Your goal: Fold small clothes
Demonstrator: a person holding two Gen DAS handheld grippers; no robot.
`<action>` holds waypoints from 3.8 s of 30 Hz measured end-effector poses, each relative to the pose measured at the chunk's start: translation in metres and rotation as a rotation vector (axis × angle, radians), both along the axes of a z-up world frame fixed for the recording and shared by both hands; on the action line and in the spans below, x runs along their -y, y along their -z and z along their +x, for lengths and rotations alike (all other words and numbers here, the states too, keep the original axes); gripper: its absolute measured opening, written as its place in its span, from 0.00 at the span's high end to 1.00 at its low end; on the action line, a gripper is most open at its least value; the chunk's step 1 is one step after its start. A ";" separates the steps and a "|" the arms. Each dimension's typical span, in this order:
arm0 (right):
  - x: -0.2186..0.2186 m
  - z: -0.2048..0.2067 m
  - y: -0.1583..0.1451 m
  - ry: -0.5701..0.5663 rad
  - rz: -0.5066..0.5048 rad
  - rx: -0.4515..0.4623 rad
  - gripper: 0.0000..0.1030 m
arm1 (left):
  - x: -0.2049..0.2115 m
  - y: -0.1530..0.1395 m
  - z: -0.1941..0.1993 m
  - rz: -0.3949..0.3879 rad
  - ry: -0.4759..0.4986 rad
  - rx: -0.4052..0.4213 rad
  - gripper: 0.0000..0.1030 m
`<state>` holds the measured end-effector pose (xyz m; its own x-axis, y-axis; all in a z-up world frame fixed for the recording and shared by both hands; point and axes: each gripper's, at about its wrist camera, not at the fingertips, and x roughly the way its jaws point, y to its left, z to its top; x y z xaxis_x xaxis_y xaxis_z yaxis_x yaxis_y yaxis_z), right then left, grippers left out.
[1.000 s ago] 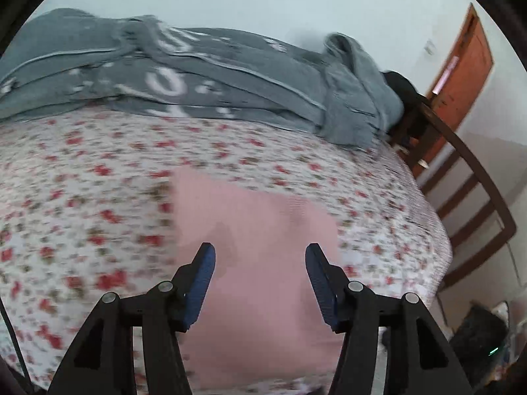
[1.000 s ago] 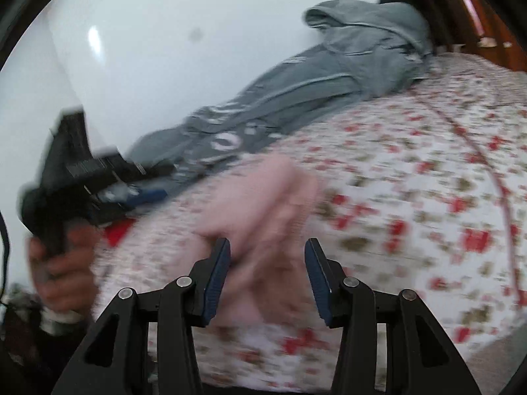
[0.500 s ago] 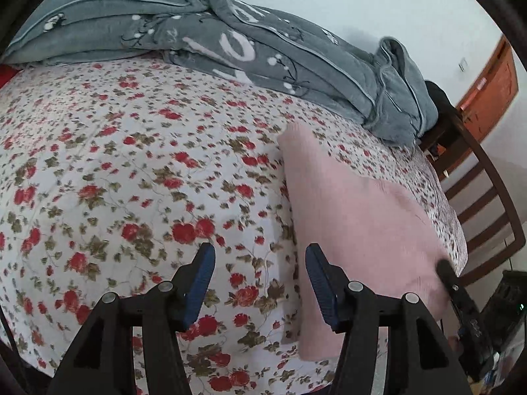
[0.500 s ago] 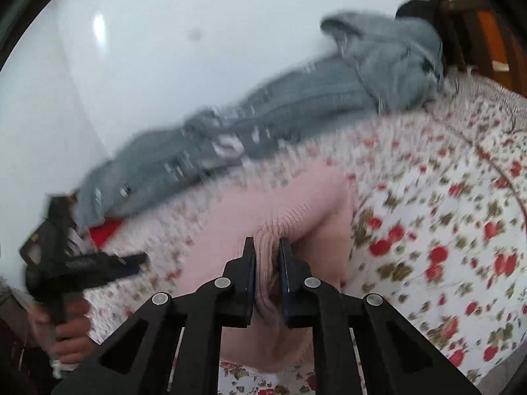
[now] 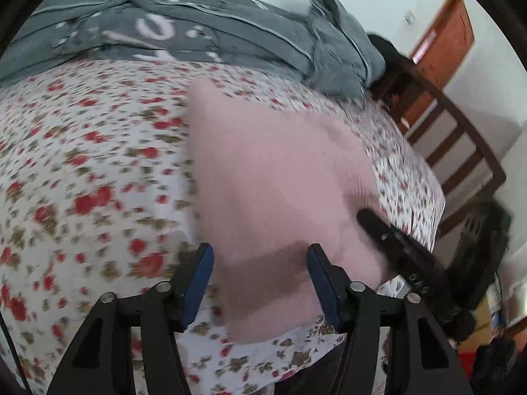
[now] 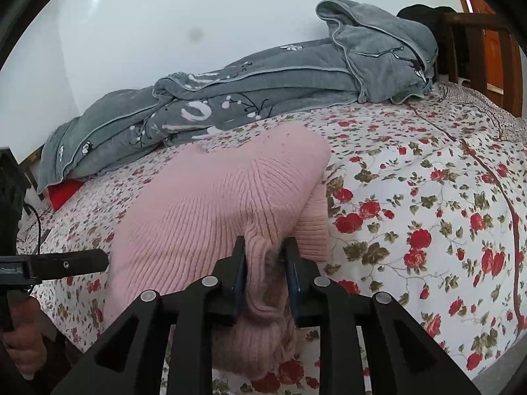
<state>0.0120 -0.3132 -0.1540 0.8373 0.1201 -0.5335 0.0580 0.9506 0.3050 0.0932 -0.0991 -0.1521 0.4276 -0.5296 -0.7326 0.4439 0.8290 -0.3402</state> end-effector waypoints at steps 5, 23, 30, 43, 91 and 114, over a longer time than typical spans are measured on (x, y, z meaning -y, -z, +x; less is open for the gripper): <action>0.006 -0.023 -0.016 0.011 0.028 0.059 0.71 | 0.013 0.039 0.007 0.116 -0.023 -0.040 0.34; -0.049 -0.014 0.021 -0.147 -0.156 0.063 0.85 | -0.024 -0.020 0.008 0.020 -0.044 0.094 0.37; -0.006 -0.018 -0.031 -0.132 -0.046 0.135 0.57 | -0.021 -0.019 0.036 -0.069 -0.077 0.032 0.37; 0.053 0.086 -0.002 -0.078 0.283 -0.176 0.40 | -0.022 0.017 0.110 -0.184 -0.040 -0.168 0.34; -0.075 0.221 -0.057 -0.210 0.023 -0.068 0.54 | -0.161 -0.022 0.195 0.025 -0.356 0.045 0.44; -0.132 0.241 -0.064 -0.329 -0.118 -0.060 0.89 | -0.137 -0.017 0.205 0.054 -0.299 0.116 0.51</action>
<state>0.2528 -0.1808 -0.0903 0.7309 0.3126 -0.6067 -0.2425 0.9499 0.1973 0.2980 0.0375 -0.1347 0.6410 -0.3297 -0.6931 0.2109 0.9440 -0.2539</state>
